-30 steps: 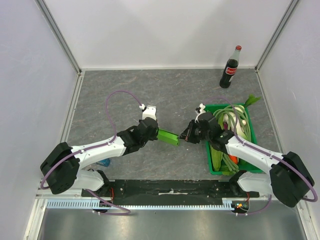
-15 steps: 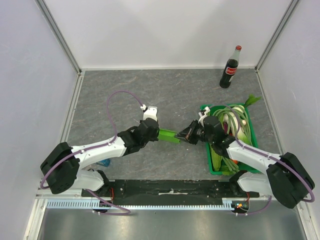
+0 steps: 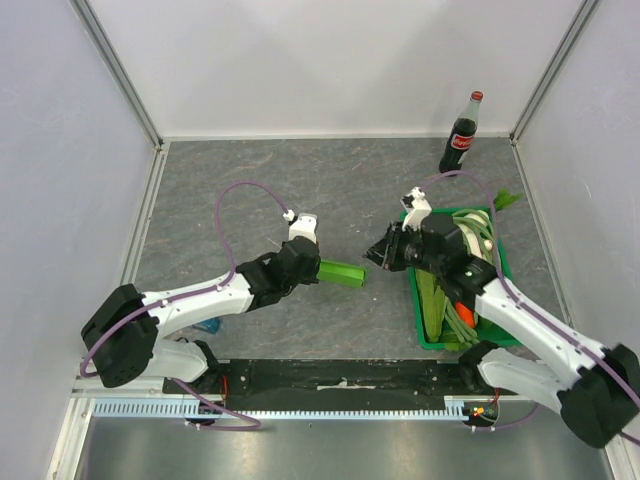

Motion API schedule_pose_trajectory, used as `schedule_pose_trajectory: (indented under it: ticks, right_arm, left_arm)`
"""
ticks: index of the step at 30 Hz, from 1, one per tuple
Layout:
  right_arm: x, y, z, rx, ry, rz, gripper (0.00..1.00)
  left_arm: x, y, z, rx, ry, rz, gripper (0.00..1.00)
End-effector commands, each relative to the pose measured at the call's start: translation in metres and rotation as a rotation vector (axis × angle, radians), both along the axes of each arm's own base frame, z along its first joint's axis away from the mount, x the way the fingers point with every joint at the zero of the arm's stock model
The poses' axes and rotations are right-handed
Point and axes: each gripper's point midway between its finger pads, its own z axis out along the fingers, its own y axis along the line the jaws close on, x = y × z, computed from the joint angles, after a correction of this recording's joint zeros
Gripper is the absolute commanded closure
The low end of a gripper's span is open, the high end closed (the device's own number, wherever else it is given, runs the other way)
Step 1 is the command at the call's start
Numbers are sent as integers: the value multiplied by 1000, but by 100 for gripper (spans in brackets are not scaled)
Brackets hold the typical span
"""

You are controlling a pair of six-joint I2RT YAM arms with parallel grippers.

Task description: Fold the paper box

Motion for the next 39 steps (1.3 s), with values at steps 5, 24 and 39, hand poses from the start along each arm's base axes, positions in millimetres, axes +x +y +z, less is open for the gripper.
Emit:
schedule_pose_trajectory:
  ticks: [5, 24, 39]
  right_arm:
    - [-1, -57, -44, -403, -193, 41, 66]
    - [-16, -27, -47, -368, -316, 160, 53]
    - [2, -22, -55, -437, -340, 128, 56]
  left_arm:
    - [-18, 3, -8, 35, 112, -3, 98]
    - [-14, -7, 5, 69, 162, -6, 98]
    - [-13, -9, 4, 73, 164, -11, 98]
